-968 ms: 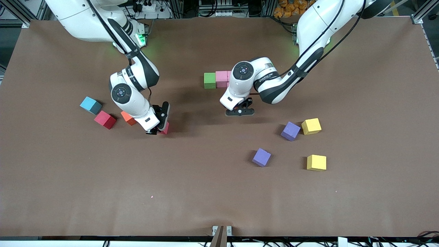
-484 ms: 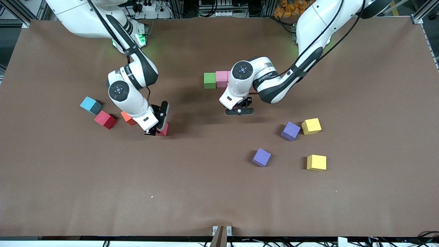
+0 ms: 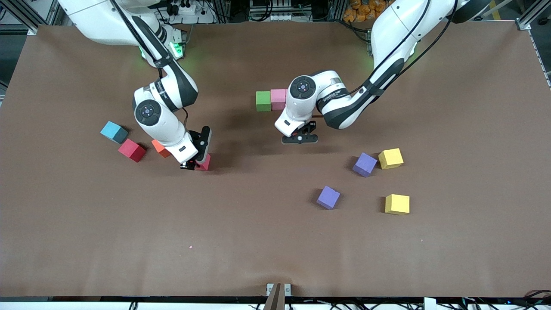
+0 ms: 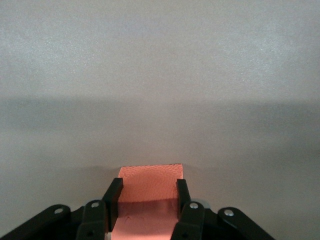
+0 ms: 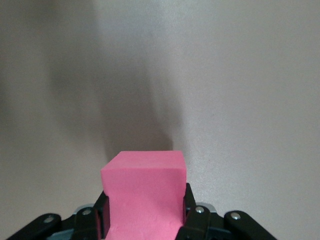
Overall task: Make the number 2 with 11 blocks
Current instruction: 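Grasp the dark pink cube with the right gripper while the left holds orange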
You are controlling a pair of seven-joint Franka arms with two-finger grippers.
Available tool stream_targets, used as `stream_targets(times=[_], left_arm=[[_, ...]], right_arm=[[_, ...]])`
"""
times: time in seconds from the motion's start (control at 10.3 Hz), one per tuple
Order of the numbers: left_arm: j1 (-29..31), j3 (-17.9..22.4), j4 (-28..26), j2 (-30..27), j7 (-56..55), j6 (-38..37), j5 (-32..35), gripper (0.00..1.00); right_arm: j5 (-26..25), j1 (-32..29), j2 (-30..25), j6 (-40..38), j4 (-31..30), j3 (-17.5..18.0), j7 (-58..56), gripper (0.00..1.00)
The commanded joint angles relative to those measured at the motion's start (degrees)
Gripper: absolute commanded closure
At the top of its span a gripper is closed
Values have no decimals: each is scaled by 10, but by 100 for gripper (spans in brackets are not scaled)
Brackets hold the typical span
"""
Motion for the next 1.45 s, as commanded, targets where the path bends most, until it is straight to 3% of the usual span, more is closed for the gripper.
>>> stream_targets(times=[0.0,1.36], left_arm=[[-6,5,-10,2,-24,-14,17,63],[-21,5,-9,2,-24,-14,18,63]], right_arm=[[9,-3,-14,-15,-3,3,-10,58],[9,3,-9,-8,1,5,-10,61]])
